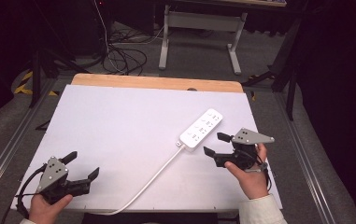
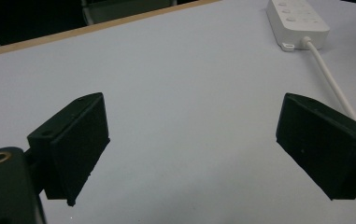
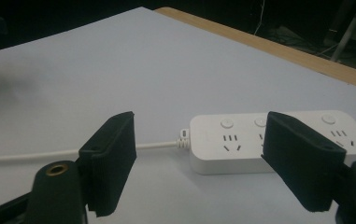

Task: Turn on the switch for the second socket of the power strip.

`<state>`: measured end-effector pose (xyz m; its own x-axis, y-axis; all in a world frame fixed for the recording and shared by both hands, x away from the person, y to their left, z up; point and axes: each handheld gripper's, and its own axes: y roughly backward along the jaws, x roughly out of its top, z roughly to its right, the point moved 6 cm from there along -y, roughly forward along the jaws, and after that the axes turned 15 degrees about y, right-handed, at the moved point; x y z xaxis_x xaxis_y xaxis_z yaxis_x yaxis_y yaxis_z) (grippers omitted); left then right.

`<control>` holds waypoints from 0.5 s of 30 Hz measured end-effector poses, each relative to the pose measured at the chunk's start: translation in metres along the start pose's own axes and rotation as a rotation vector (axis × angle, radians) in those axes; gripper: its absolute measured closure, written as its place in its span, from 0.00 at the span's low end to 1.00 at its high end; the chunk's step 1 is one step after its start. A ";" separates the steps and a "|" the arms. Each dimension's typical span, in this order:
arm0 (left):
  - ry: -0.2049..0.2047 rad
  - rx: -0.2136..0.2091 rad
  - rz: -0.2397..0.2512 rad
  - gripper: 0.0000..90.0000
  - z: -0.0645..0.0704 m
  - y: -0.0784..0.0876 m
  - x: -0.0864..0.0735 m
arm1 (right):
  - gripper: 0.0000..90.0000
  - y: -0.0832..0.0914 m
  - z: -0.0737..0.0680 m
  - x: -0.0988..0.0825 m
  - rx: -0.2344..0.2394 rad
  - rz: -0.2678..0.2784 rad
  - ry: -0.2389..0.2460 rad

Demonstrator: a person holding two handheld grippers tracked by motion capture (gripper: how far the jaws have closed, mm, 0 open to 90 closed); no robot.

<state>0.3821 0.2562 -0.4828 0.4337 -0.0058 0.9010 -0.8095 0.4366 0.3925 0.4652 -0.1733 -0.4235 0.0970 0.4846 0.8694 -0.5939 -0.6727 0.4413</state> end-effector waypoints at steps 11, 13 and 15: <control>0.002 -0.010 0.006 0.11 0.001 0.001 0.001 | 0.27 -0.001 -0.010 -0.034 0.019 0.014 -0.003; -0.004 -0.009 0.005 0.11 0.001 0.001 0.001 | 0.27 -0.001 -0.011 -0.040 0.019 0.010 -0.001; 0.002 -0.012 0.006 0.11 0.001 0.001 0.001 | 0.26 -0.002 -0.013 -0.046 0.024 0.004 -0.006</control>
<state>0.3813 0.2556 -0.4817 0.4294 -0.0013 0.9031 -0.8072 0.4478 0.3845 0.4520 -0.1868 -0.4668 0.0996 0.4787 0.8723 -0.5749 -0.6878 0.4431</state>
